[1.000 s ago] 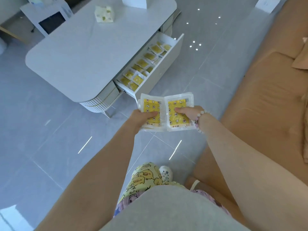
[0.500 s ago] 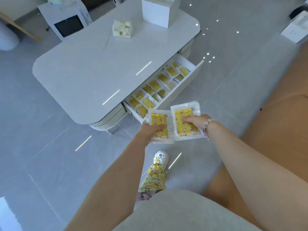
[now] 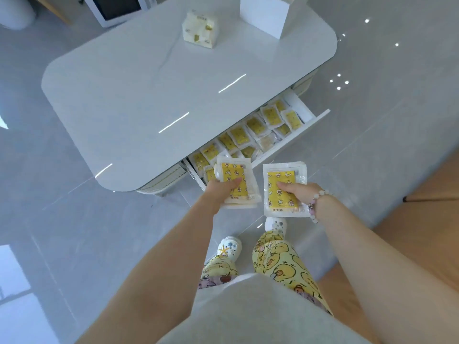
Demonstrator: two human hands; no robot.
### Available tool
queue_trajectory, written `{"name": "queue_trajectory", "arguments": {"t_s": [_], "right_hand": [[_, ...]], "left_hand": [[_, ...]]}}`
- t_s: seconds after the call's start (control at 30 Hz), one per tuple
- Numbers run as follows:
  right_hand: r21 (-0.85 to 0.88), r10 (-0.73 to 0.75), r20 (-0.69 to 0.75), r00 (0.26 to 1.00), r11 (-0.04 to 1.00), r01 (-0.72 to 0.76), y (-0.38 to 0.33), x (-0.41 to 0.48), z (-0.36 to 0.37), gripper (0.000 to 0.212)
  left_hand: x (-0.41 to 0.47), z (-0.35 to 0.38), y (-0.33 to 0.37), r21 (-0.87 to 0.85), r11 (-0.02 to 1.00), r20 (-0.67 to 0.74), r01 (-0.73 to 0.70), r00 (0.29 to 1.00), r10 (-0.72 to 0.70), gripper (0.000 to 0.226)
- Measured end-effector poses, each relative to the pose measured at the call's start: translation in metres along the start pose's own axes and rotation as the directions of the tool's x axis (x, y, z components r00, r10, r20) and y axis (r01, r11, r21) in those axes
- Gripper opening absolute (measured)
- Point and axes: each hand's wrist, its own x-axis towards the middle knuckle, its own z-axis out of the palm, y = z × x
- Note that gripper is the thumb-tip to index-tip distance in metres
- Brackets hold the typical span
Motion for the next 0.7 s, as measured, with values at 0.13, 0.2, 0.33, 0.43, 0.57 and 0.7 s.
{"name": "queue_trajectory", "arguments": {"t_s": [0.13,0.2,0.33,0.43,0.57,0.7], "right_hand": [[-0.098,-0.016,0.02,1.0,0.995,0.017,-0.026,0.047,-0.025,0.053],[-0.13,-0.033,0.054,0.998,0.991,0.04,-0.04,0.072,-0.037,0.059],[-0.217,-0.041,0.15,0.988,0.973,0.074,-0.073,0.111,-0.066,0.065],[-0.262,-0.024,0.181,0.983,0.962,0.072,-0.097,0.136,-0.093,0.065],[-0.345,-0.017,0.165,0.986,0.936,0.074,-0.123,0.175,-0.127,0.067],[-0.416,0.007,0.169,0.986,0.907,0.065,-0.144,0.223,-0.14,0.073]], "left_hand": [[0.021,0.017,0.008,-0.056,0.998,-0.09,0.028,0.995,-0.033,0.017],[0.032,0.027,0.015,-0.104,0.994,-0.134,0.039,0.99,-0.053,0.018],[0.046,0.051,0.034,-0.159,0.981,-0.207,0.11,0.968,-0.142,0.019],[0.062,0.07,0.05,-0.192,0.968,-0.24,0.162,0.949,-0.206,0.021],[0.083,0.098,0.069,-0.292,0.936,-0.261,0.198,0.925,-0.277,0.014],[0.12,0.112,0.077,-0.337,0.905,-0.268,0.258,0.896,-0.355,0.026]]}}
